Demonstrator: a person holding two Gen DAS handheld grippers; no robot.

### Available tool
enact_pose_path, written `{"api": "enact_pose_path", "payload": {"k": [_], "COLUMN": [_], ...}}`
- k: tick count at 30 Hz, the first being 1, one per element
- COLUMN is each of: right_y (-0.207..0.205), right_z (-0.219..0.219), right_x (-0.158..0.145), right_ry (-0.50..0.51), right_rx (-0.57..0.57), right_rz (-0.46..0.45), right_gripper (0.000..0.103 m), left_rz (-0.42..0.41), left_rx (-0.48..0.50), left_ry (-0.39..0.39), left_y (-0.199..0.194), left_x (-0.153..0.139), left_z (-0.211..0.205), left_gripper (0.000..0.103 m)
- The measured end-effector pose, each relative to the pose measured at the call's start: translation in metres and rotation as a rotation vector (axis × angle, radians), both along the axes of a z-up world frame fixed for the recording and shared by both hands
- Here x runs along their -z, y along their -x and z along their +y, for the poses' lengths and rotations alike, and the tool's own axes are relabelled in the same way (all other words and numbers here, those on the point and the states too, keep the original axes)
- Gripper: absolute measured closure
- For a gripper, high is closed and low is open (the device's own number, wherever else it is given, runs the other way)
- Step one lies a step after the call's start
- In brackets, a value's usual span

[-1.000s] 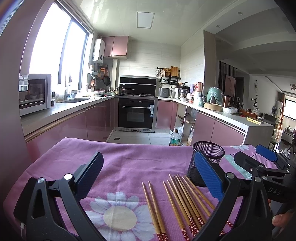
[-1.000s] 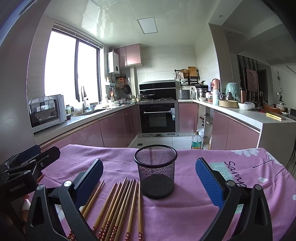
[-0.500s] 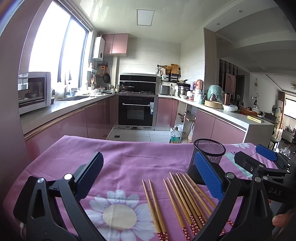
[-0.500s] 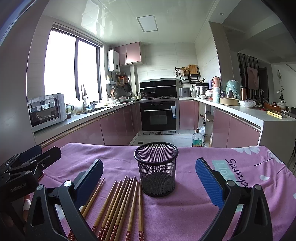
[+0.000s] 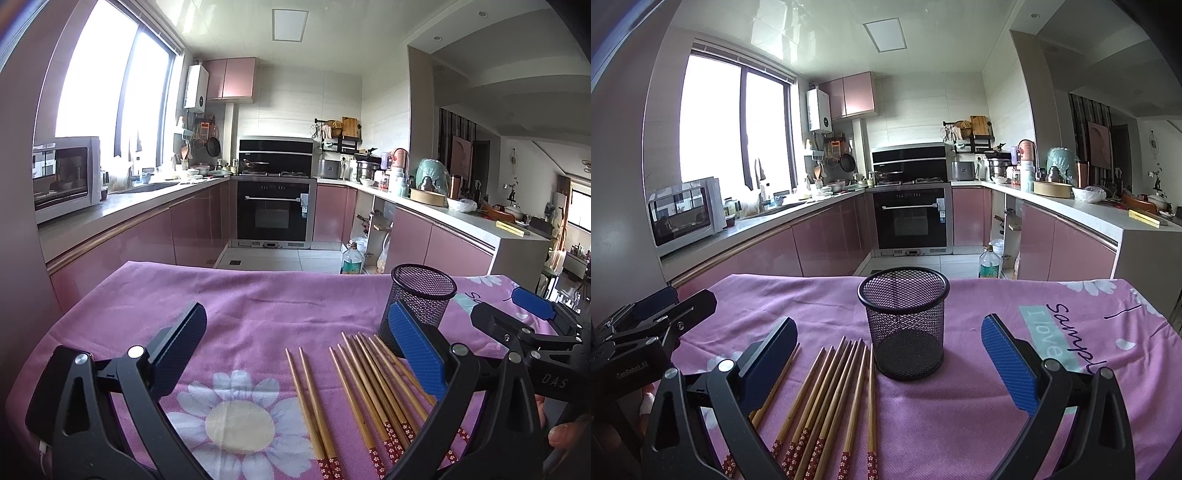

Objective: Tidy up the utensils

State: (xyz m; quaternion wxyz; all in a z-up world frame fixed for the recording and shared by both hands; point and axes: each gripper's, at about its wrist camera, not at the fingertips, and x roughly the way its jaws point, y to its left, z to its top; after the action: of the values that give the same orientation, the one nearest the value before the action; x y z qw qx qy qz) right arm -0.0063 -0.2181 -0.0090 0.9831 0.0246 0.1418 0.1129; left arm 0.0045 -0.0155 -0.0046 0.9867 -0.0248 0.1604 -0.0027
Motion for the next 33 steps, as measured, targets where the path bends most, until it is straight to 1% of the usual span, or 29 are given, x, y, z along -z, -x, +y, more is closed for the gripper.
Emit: {"api": "enact_pose_path", "payload": {"k": [2, 4, 6, 8, 9, 10, 11, 12, 13, 14, 15, 16, 17, 18, 19, 20, 21, 22, 23, 27, 30, 33], "right_y": [-0.002, -0.005, -0.009, -0.018, -0.025, -0.028, -0.033, -0.038, -0.042, -0.046, -0.051, -0.051, -0.053, -0.056, -0.059, -0.062, -0.064, -0.067, -0.066, -0.074, -0.073, -0.075], "right_z": [-0.001, -0.002, -0.001, 0.000, 0.000, 0.000, 0.000, 0.000, 0.000, 0.000, 0.001, 0.002, 0.002, 0.004, 0.006, 0.008, 0.010, 0.013, 0.015, 0.025, 0.027, 0.027], "right_x": [0.002, 0.005, 0.009, 0.018, 0.025, 0.029, 0.037, 0.044, 0.049, 0.055, 0.061, 0.063, 0.066, 0.069, 0.072, 0.074, 0.076, 0.079, 0.079, 0.083, 0.081, 0.081], "right_ry": [0.011, 0.017, 0.018, 0.049, 0.065, 0.076, 0.079, 0.082, 0.096, 0.108, 0.110, 0.115, 0.121, 0.131, 0.138, 0.147, 0.153, 0.164, 0.150, 0.192, 0.194, 0.197], "right_rx": [-0.003, -0.012, -0.029, -0.033, -0.041, -0.044, -0.053, -0.067, -0.076, -0.085, -0.096, -0.105, -0.116, -0.123, -0.132, -0.140, -0.147, -0.158, -0.173, -0.183, -0.191, -0.192], "right_rz": [0.006, 0.035, 0.048, 0.093, 0.137, 0.159, 0.204, 0.255, 0.293, 0.341, 0.376, 0.425, 0.474, 0.492, 0.515, 0.537, 0.551, 0.568, 0.581, 0.591, 0.596, 0.594], "right_gripper": [0.006, 0.006, 0.006, 0.006, 0.007, 0.009, 0.013, 0.020, 0.023, 0.028, 0.034, 0.037, 0.043, 0.048, 0.052, 0.060, 0.064, 0.066, 0.068, 0.075, 0.075, 0.076], "left_rz": [0.009, 0.019, 0.047, 0.079, 0.101, 0.118, 0.150, 0.174, 0.208, 0.232, 0.267, 0.289, 0.328, 0.357, 0.381, 0.412, 0.436, 0.457, 0.480, 0.523, 0.547, 0.563], "left_rx": [0.001, 0.004, 0.011, 0.013, 0.015, 0.016, 0.022, 0.027, 0.039, 0.047, 0.058, 0.068, 0.088, 0.098, 0.105, 0.115, 0.124, 0.134, 0.148, 0.187, 0.214, 0.222], "left_ry": [-0.003, -0.003, -0.002, -0.003, -0.005, -0.007, -0.012, -0.016, -0.025, -0.035, -0.048, -0.052, -0.054, -0.055, -0.058, -0.063, -0.069, -0.069, -0.055, -0.006, 0.039, 0.041], "left_y": [-0.001, -0.004, -0.008, -0.012, -0.015, -0.017, -0.022, -0.025, -0.030, -0.033, -0.038, -0.041, -0.046, -0.050, -0.055, -0.059, -0.063, -0.066, -0.069, -0.077, -0.082, -0.082], "left_x": [0.001, 0.003, 0.006, 0.010, 0.013, 0.015, 0.019, 0.024, 0.028, 0.033, 0.038, 0.042, 0.050, 0.055, 0.062, 0.068, 0.074, 0.078, 0.083, 0.092, 0.095, 0.095], "left_z": [0.000, 0.000, 0.001, 0.003, 0.005, 0.006, 0.007, 0.008, 0.008, 0.008, 0.007, 0.007, 0.007, 0.006, 0.005, 0.005, 0.003, 0.002, 0.003, 0.009, 0.016, 0.017], "left_gripper": [0.006, 0.006, 0.006, 0.006, 0.006, 0.006, 0.006, 0.006, 0.006, 0.007, 0.010, 0.016, 0.019, 0.024, 0.029, 0.031, 0.035, 0.040, 0.042, 0.052, 0.056, 0.062]}}
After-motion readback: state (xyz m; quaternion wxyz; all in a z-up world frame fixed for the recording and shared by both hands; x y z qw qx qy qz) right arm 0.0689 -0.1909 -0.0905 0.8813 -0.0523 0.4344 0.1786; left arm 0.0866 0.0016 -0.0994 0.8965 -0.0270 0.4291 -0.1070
